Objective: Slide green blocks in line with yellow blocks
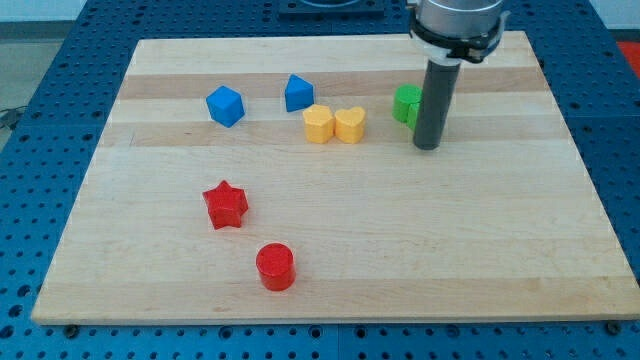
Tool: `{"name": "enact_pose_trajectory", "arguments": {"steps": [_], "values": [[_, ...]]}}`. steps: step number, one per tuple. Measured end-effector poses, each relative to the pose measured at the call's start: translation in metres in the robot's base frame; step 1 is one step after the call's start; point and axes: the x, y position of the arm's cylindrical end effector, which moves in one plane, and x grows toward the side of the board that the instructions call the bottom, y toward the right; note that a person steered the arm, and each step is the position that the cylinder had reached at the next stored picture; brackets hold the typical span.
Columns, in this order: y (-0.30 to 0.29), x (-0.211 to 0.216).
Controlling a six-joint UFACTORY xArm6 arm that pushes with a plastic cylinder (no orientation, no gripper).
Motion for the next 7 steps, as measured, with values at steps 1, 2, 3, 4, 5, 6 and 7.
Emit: {"name": "enact_pose_trajectory", "arguments": {"steps": [1, 2, 3, 4, 5, 6, 7], "values": [[0.041, -0.007], [0.057, -0.012], [0.067, -0.042], [0.068, -0.076], [0.062, -0.089], [0.042, -0.089], [0.024, -0.089]]}}
